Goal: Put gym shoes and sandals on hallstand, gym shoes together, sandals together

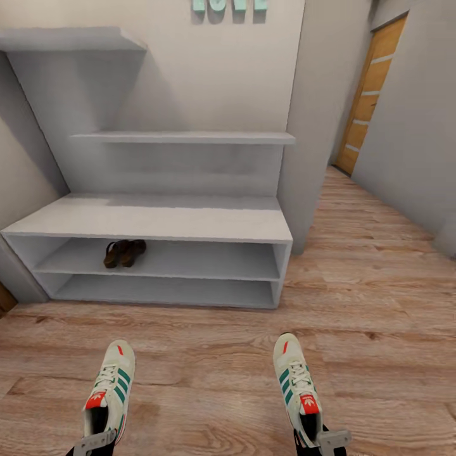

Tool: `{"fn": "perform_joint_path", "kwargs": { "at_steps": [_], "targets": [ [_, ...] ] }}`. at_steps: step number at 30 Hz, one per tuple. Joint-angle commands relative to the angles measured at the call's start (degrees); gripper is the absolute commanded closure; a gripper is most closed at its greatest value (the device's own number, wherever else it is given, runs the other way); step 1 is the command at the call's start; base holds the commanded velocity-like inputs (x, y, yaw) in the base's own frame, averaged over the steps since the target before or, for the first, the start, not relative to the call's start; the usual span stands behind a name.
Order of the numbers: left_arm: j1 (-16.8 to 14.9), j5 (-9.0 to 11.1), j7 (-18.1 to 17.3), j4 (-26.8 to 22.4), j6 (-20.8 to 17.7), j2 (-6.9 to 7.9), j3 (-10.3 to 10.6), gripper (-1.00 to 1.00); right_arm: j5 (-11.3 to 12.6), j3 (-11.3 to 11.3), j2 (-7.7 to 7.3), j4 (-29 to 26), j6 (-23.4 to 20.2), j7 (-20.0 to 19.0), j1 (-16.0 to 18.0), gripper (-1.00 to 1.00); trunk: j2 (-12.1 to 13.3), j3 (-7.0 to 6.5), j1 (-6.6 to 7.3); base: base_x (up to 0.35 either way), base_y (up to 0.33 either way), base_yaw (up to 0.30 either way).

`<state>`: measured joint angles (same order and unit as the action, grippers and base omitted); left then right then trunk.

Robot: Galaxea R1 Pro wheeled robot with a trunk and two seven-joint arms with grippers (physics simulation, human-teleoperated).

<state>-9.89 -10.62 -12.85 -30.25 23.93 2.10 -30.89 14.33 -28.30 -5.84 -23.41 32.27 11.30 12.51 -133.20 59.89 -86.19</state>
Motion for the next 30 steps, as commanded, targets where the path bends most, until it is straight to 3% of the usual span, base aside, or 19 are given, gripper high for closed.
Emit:
{"fn": "perform_joint_path", "kwargs": {
  "at_steps": [1, 17, 20, 21, 26, 30],
  "targets": [
    [-0.05, -0.54, -0.37, 0.01, 0.24, -0.06, -0.48, 1.00, 0.45, -0.50, -0.05, -0.04, 0.16, 0.32, 0.06, 1.00, -0.02, 0.02, 0.01, 0.000, 0.000, -0.148],
    [-0.04, -0.61, -0.39, 0.02, 0.24, -0.03, -0.48, 1.00, 0.44, -0.46, 1.05, -0.36, 0.08, 0.36, 0.06, 1.00, -0.02, -0.03, 0.01, 0.000, 0.000, -0.020],
    [-0.09, -0.91, 0.07, 0.02, -0.18, -0.11, -0.47, 1.00, 0.41, 7.31, 0.29, -0.64, 0.14, 1.57, 0.06, 1.00, -0.02, -0.03, 0.01, 0.000, 0.000, 0.000],
    [-0.94, -1.08, 0.43, -0.07, -1.12, -0.30, -0.34, 1.00, 0.29, 31.99, -6.13, -3.05, -0.13, 2.00, 0.06, 1.00, -0.02, -0.03, 0.01, 0.000, 0.000, 0.000],
    [-4.33, -1.46, 0.57, -0.19, -4.56, -0.71, 0.71, 1.00, 0.34, 36.90, -10.48, -3.94, -0.40, 2.00, 0.06, 1.00, -0.02, -0.03, 0.01, 0.000, 0.000, 0.000],
    [-8.58, -2.08, 2.26, -0.42, -11.12, -0.88, 2.18, 1.00, 0.36, 38.06, -13.32, -4.12, -0.66, 2.08, 0.06, 1.00, -0.02, -0.03, 0.01, 0.000, 0.000, 0.000]
  ]
}}
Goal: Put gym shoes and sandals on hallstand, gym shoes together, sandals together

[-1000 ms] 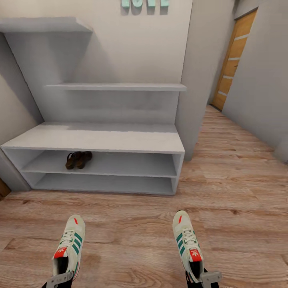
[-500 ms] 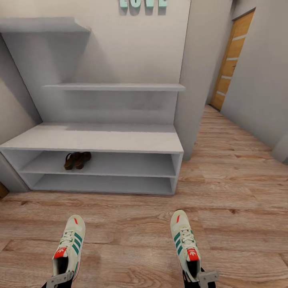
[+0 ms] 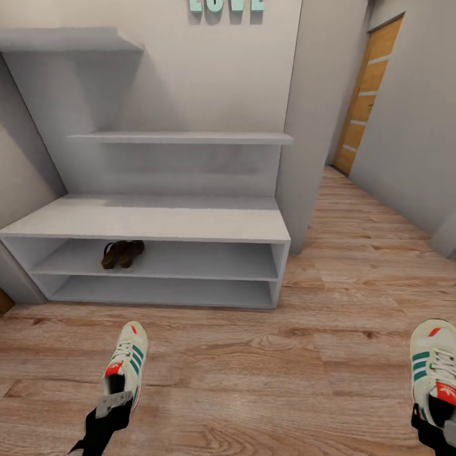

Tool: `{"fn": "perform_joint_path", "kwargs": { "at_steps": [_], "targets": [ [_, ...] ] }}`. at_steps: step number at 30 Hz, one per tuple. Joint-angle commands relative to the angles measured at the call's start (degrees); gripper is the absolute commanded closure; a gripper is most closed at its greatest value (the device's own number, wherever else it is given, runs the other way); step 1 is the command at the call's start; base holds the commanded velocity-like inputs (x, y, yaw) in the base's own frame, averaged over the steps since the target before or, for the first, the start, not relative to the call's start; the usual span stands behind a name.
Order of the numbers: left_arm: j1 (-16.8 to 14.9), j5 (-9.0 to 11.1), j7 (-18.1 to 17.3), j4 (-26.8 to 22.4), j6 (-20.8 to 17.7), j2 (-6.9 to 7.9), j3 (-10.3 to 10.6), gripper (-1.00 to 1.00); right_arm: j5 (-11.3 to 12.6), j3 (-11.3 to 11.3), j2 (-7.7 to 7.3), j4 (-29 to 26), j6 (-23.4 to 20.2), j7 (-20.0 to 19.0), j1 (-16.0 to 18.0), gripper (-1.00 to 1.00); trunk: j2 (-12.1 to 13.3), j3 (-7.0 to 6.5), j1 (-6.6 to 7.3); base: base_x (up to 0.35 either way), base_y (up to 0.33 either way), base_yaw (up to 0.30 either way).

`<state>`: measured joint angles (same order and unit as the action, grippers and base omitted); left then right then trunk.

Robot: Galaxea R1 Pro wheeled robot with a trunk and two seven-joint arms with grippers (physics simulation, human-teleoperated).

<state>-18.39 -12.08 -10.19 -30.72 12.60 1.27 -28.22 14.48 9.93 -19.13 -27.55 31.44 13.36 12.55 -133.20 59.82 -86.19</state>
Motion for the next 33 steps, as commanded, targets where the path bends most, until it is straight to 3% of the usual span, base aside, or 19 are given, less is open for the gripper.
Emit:
{"fn": "perform_joint_path", "kwargs": {
  "at_steps": [1, 2, 4, 5, 6, 8, 9, 13, 18, 26, 33],
  "targets": [
    [-0.82, -0.70, 0.10, -0.03, -0.87, -0.10, -0.14, 1.00, 0.22, -0.02, -0.46, 0.01, 0.00, 0.03, 0.02, 1.00, -0.02, 0.05, 0.01, 0.000, 0.000, 0.000],
    [-3.10, -0.85, 1.84, -0.16, -3.81, -0.40, 1.26, 1.00, 0.25, 0.94, -1.81, -0.02, -1.11, 0.06, 0.02, 1.00, -0.02, 0.05, 0.01, 0.000, 0.000, 0.000],
    [-5.28, -0.93, 3.91, -0.23, -6.07, -0.85, 3.16, 1.00, 0.27, 3.12, -3.09, -0.09, -3.18, 0.04, 0.02, 1.00, -0.02, 0.05, 0.01, 0.000, 0.000, 0.000],
    [-7.38, -0.97, 6.09, -0.27, -7.87, -1.43, 5.53, 1.00, 0.27, 6.42, -4.19, -0.49, -5.89, 0.01, 0.02, 1.00, -0.02, 0.05, 0.01, 0.000, 0.000, 0.000],
    [-8.06, -0.98, 6.84, -0.27, -8.45, -1.68, 6.43, 1.00, 0.26, 7.70, -4.51, -0.74, -6.85, -0.01, 0.02, 1.00, -0.02, 0.05, 0.01, 0.000, 0.000, 0.000],
    [-11.31, -1.05, 10.74, -0.33, -11.96, -3.20, 11.14, 1.00, 0.15, 14.13, -5.62, -2.27, -11.53, -0.13, 0.02, 1.00, -0.02, 0.05, 0.01, 0.000, 0.000, 0.000],
    [-12.58, -1.02, 12.27, -0.35, -13.81, -3.81, 12.84, 1.00, 0.11, 16.30, -5.97, -2.82, -13.16, -0.18, 0.02, 1.00, -0.02, 0.05, 0.01, 0.000, 0.000, 0.000],
    [-16.91, -0.82, 15.11, -0.38, -20.69, -5.00, 16.30, 1.00, 0.04, 20.72, -7.54, -3.68, -17.06, -0.24, 0.02, 1.00, -0.02, 0.05, 0.01, 0.000, 0.000, 0.000],
    [-21.06, -0.57, 15.48, -0.02, -25.39, -5.37, 17.05, 1.00, 0.09, 21.78, -8.31, -3.97, -18.17, -0.30, 0.02, 1.00, -0.02, 0.05, 0.01, 0.000, 0.000, 0.000],
    [-27.06, -0.17, 14.39, 3.45, -30.59, -5.83, 17.22, 1.00, -0.09, 21.71, -8.01, -7.35, -18.74, -0.74, 0.02, 1.00, -0.02, 0.05, 0.01, 0.000, 0.000, 0.000],
    [-30.31, -0.32, 12.38, 9.05, -31.59, -5.91, 17.16, 1.00, -0.22, 21.63, -7.46, -8.56, -18.87, -0.78, 0.02, 1.00, -0.02, 0.05, 0.01, 0.000, 0.000, -0.032]
  ]
}}
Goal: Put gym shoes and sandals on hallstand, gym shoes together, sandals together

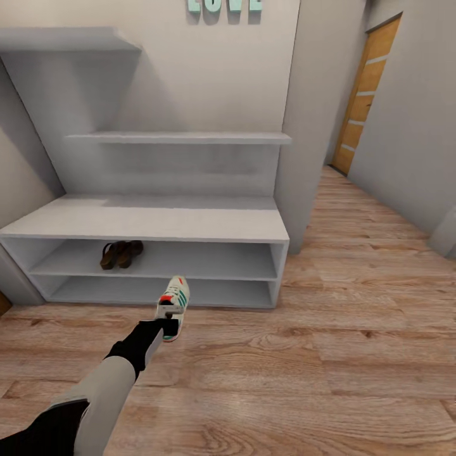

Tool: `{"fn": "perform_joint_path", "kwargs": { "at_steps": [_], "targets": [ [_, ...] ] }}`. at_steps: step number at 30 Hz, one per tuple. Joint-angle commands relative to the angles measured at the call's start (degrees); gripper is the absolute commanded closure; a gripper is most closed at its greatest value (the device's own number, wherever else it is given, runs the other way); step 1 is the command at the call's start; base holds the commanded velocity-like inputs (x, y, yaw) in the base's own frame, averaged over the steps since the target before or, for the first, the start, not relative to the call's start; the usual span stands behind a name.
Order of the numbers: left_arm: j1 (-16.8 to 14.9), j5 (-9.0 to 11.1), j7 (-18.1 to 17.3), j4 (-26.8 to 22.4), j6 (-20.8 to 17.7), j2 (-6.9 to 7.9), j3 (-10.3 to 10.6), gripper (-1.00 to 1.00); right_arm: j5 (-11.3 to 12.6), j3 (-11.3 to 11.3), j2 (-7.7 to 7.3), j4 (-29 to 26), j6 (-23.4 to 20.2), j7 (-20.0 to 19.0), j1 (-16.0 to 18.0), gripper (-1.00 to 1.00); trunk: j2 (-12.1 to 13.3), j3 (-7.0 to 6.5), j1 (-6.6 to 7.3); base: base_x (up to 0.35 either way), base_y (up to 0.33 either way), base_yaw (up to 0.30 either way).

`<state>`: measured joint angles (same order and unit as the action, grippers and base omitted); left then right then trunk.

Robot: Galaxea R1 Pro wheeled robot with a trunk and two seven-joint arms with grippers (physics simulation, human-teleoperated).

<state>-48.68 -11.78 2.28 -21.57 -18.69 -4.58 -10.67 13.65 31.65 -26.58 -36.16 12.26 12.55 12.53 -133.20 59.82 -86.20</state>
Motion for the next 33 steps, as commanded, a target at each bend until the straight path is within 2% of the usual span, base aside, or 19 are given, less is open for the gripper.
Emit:
{"fn": "perform_joint_path", "kwargs": {
  "at_steps": [1, 7, 14, 29, 33],
  "targets": [
    [0.03, -0.65, -0.15, -0.07, -0.23, 0.00, -0.37, 1.00, 0.57, -0.10, 0.00, 0.04, 0.31, 0.02, 0.04, 1.00, -0.02, 0.05, 0.01, 0.000, 0.000, -0.224],
    [0.31, -0.76, -0.25, -0.12, 0.09, 0.17, -0.18, 1.00, 0.51, -0.10, 0.03, 0.04, 0.31, 0.02, 0.04, 1.00, -0.02, 0.05, 0.01, 0.000, 0.000, -0.235],
    [0.24, -0.78, -0.26, -0.18, 0.22, 0.15, -0.20, 1.00, 0.50, -0.10, 0.11, 0.00, 0.33, 0.02, 0.04, 1.00, -0.02, 0.05, 0.01, 0.000, 0.000, -0.058],
    [-0.18, -0.86, 0.27, -0.23, 0.46, 0.20, -0.23, 1.00, 0.50, -0.10, 0.12, 0.04, 0.39, 0.02, 0.04, 1.00, -6.04, 3.87, -3.28, 0.000, 0.000, -0.001],
    [-0.19, -0.87, 0.34, -1.02, 0.49, 0.25, -0.18, 1.00, 0.44, -0.10, 0.12, 0.04, 0.41, 0.02, 0.04, 1.00, -6.04, 4.17, -3.28, 0.000, 0.000, 0.000]
  ]
}}
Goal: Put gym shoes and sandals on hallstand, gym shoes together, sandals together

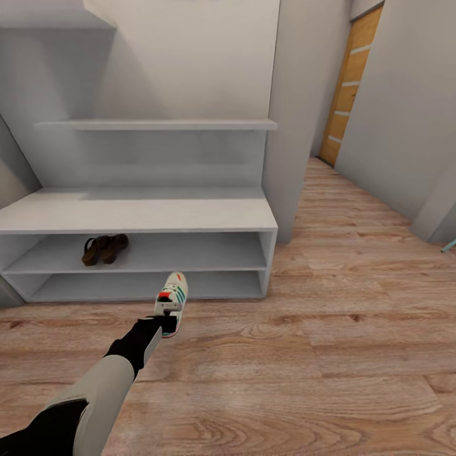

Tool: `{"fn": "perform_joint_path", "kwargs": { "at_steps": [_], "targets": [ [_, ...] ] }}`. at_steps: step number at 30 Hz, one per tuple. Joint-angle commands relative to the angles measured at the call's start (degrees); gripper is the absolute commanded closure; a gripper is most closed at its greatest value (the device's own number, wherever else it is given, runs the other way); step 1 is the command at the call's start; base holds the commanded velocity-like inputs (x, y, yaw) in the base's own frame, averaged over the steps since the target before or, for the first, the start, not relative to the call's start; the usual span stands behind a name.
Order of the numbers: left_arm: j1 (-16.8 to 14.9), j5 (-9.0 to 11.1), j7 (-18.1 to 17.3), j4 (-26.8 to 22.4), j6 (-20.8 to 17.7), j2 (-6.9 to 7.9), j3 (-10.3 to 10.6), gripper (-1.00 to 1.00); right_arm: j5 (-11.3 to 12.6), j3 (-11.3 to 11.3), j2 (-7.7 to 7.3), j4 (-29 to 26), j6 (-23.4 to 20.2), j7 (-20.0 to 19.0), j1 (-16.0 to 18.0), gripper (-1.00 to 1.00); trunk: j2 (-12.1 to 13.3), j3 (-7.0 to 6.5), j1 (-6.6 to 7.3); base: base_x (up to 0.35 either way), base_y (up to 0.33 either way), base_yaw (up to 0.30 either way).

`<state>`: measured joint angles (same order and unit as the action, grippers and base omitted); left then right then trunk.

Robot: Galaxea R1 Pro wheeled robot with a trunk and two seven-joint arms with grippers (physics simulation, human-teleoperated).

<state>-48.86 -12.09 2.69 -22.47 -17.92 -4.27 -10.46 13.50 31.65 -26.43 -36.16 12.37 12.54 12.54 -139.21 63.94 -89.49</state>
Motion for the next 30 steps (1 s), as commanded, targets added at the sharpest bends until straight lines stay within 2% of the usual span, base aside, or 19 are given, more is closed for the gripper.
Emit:
{"fn": "perform_joint_path", "kwargs": {
  "at_steps": [1, 3, 11, 30],
  "targets": [
    [0.14, -0.57, -0.10, -0.80, -0.28, -0.08, -0.32, 1.00, 0.58, -0.10, 0.01, 0.02, 0.33, 0.06, 0.03, 1.00, -0.02, 0.08, 0.01, 0.000, 0.000, 0.000],
    [0.45, -0.59, -0.07, -2.27, -0.28, -0.10, -0.17, 1.00, 0.52, -0.13, 0.05, 0.01, 0.36, 0.08, 0.03, 1.00, -0.02, 0.11, 0.01, 0.000, 0.000, 0.000],
    [0.69, -0.65, -0.13, -3.03, -0.22, -0.11, -0.33, 1.00, 0.40, -0.18, 0.07, 0.18, 0.37, 0.03, 0.03, 1.00, -0.02, 0.14, 0.01, 0.077, -0.052, 0.000],
    [0.70, -0.48, -0.06, -3.10, 1.75, -0.12, -0.52, 1.00, 0.48, -0.10, 0.07, 0.21, 0.38, 0.11, 0.03, 1.00, -0.02, 0.14, 0.01, 0.200, -0.222, 0.000]
  ]
}}
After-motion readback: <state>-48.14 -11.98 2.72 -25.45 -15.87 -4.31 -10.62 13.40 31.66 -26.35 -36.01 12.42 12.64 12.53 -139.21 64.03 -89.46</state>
